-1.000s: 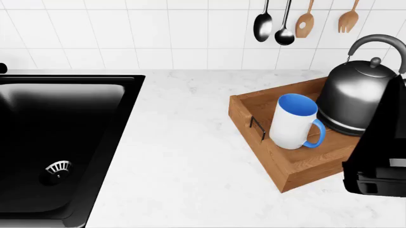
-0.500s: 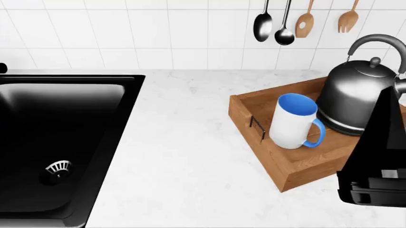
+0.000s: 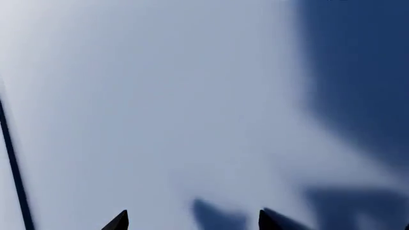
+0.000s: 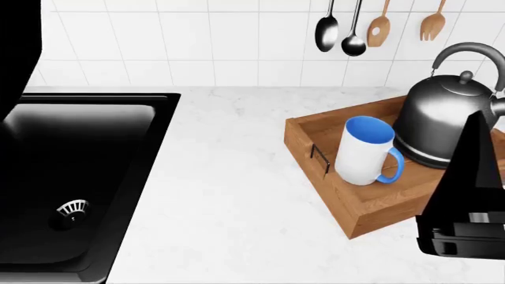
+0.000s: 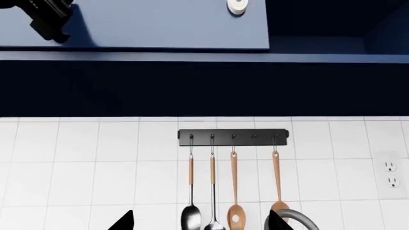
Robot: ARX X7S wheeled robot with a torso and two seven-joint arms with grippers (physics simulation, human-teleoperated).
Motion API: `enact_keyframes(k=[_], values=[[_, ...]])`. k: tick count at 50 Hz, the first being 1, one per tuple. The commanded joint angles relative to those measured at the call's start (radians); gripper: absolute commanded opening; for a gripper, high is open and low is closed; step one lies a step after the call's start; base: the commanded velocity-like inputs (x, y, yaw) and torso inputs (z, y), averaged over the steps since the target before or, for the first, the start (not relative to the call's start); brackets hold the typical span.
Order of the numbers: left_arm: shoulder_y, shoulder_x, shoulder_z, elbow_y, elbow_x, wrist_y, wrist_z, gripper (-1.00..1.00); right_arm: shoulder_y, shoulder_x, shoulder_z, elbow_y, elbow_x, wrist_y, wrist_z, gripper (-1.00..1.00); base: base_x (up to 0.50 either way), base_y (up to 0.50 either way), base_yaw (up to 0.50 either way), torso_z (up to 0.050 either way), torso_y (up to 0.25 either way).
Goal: Pick the kettle from the counter and place it on the tray. Then pick the mug from the cabinet and place it on the tray. Then close the cabinet doors.
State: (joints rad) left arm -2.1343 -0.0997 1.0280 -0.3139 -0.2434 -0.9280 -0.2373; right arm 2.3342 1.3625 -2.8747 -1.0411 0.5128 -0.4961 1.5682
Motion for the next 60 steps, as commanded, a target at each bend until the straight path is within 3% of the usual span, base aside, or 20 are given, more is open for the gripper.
enact_keyframes(k=[1,8,14,19,25,31,34,42,60], values=[[0.112,-0.045,-0.060,-0.262,-0.429,0.039,0.071,1.00,0.022,-0.008,-0.012,-0.006,0.002,0.006,0.001,1.00,0.00,0.00,0.00,0.000,0.000],[0.068,-0.173,-0.412,0.016,-0.682,-0.026,-0.095,1.00,0.022,-0.035,0.019,-0.006,0.032,0.009,0.002,1.00,0.00,0.00,0.00,0.000,0.000],[0.163,-0.313,-0.702,0.430,-0.950,-0.098,-0.367,1.00,0.022,-0.070,0.072,-0.006,0.087,0.017,0.002,1.00,0.00,0.00,0.00,0.000,0.000],[0.316,-0.441,-0.892,0.772,-1.232,-0.140,-0.620,1.00,0.022,-0.100,0.126,-0.006,0.139,0.036,0.002,1.00,0.00,0.00,0.00,0.000,0.000],[0.567,-0.596,-1.094,1.114,-1.530,-0.055,-0.846,1.00,0.022,-0.125,0.240,-0.006,0.215,0.075,0.001,1.00,0.00,0.00,0.00,0.000,0.000],[0.890,-0.691,-1.363,1.297,-1.664,0.031,-0.888,1.00,0.022,0.006,0.502,-0.006,0.380,0.205,-0.168,1.00,0.00,0.00,0.00,0.000,0.000],[0.977,-0.721,-1.478,1.322,-1.698,0.045,-0.883,1.00,0.021,0.082,0.570,-0.006,0.383,0.259,-0.221,1.00,0.00,0.00,0.00,0.000,0.000],[1.046,-0.732,-1.572,1.339,-1.748,0.054,-0.892,1.00,0.007,0.206,0.640,-0.006,0.367,0.263,-0.322,1.00,0.00,-0.29,0.00,0.000,0.000],[1.065,-0.723,-1.614,1.338,-1.777,0.042,-0.901,1.00,-0.056,0.208,0.687,-0.006,0.344,0.260,-0.308,1.00,0.00,-0.50,0.00,0.000,0.000]])
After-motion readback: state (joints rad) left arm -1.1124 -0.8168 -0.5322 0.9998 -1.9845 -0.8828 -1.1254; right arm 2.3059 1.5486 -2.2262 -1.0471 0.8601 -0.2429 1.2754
